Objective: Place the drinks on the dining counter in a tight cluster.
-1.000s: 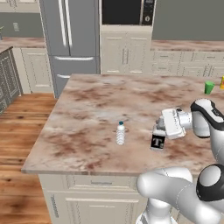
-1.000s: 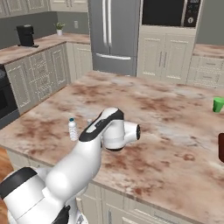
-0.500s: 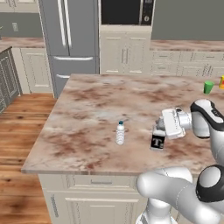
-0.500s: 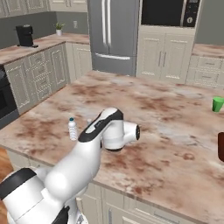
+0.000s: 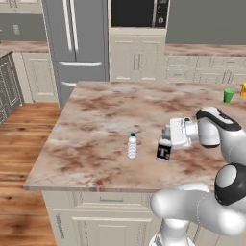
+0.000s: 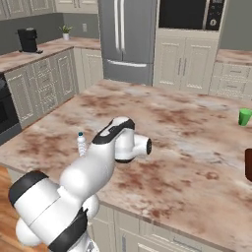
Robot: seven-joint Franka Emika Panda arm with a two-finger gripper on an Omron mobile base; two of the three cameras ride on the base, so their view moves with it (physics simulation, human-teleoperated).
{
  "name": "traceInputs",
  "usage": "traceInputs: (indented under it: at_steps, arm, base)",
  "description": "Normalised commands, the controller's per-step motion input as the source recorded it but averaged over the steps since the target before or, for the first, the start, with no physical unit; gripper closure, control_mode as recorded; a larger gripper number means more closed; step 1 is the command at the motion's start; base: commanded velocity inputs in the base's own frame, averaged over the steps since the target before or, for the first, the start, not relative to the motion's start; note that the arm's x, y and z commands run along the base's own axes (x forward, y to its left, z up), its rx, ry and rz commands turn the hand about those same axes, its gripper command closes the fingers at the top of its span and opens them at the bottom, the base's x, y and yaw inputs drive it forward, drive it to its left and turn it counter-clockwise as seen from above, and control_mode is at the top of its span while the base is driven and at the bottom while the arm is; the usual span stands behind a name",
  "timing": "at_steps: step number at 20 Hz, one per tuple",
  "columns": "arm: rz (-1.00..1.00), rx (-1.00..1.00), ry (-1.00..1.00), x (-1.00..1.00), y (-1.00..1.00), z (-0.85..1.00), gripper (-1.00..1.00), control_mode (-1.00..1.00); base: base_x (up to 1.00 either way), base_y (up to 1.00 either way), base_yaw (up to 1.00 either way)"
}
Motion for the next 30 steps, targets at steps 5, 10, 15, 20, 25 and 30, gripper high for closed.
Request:
traceInputs:
  at_steps: [5, 10, 15, 20, 25, 30]
  arm:
    - [0.0, 0.05, 0.04, 0.51, 0.16, -0.18, 1.0, -1.0]
    - [0.0, 0.0, 0.04, 0.45, 0.15, -0.27, 1.0, -1.0]
    - [0.0, 0.02, 0.04, 0.38, 0.12, -0.28, 1.0, -1.0]
    - [0.0, 0.06, 0.0, 0.22, 0.09, -0.2, 1.0, -1.0]
    - [0.0, 0.1, -0.02, 0.04, 0.06, -0.14, 1.0, -1.0]
    - [0.0, 0.1, -0.05, -0.24, 0.01, -0.01, 1.0, -1.0]
  base:
    - [0.0, 0.0, 0.0]
    - [0.0, 0.0, 0.0]
    - [0.0, 0.0, 0.0]
    - [0.0, 0.0, 0.0]
    - [0.0, 0.0, 0.0]
    - [0.0, 0.0, 0.0]
